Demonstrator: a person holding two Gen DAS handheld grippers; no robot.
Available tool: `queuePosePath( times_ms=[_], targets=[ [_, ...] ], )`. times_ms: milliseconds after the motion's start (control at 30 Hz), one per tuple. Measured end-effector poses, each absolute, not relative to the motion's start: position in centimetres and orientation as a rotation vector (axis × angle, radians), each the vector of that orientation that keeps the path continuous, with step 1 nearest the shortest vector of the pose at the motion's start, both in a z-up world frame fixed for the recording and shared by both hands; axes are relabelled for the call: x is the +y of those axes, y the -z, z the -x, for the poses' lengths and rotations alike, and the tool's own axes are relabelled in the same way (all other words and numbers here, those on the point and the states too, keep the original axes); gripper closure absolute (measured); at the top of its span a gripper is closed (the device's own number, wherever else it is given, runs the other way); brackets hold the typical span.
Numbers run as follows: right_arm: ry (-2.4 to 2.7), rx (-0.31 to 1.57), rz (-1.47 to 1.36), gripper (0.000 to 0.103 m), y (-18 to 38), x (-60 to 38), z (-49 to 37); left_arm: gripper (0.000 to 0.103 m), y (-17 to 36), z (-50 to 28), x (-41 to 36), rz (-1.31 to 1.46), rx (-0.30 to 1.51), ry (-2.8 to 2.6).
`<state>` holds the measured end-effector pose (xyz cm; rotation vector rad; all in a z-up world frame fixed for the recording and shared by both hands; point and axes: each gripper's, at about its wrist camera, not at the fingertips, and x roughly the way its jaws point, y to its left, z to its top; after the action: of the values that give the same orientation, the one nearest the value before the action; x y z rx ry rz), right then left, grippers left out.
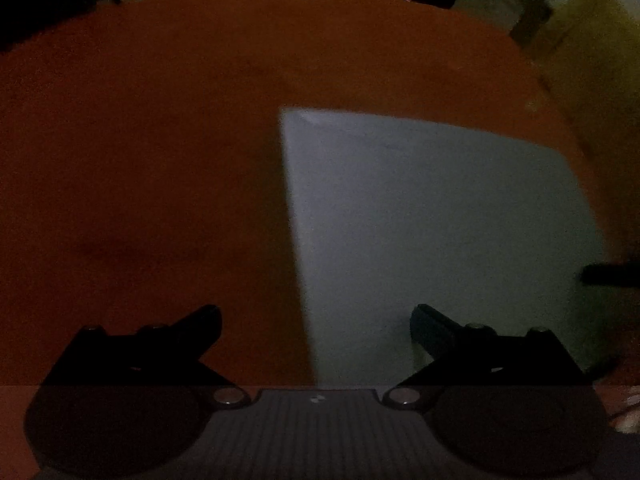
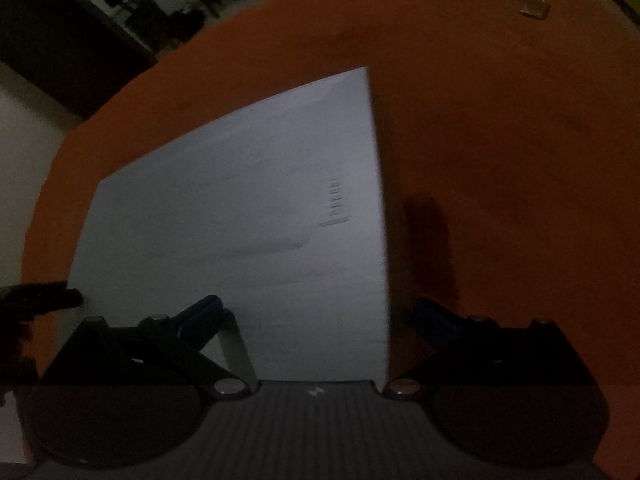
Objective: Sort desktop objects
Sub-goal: 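Lift the white lid with both tools and carry it over the box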
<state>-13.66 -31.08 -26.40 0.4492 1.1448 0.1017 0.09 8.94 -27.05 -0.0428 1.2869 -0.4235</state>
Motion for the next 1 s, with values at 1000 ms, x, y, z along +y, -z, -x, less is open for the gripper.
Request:
queuePosePath(
  times_ms=[1000],
  targets=[
    [-0.082,1.08,-0.065,0.0,26.0,-23.4,19.3,0.0,28.4,5.6,6.2,-0.036,1.243,0.43]
  ],
)
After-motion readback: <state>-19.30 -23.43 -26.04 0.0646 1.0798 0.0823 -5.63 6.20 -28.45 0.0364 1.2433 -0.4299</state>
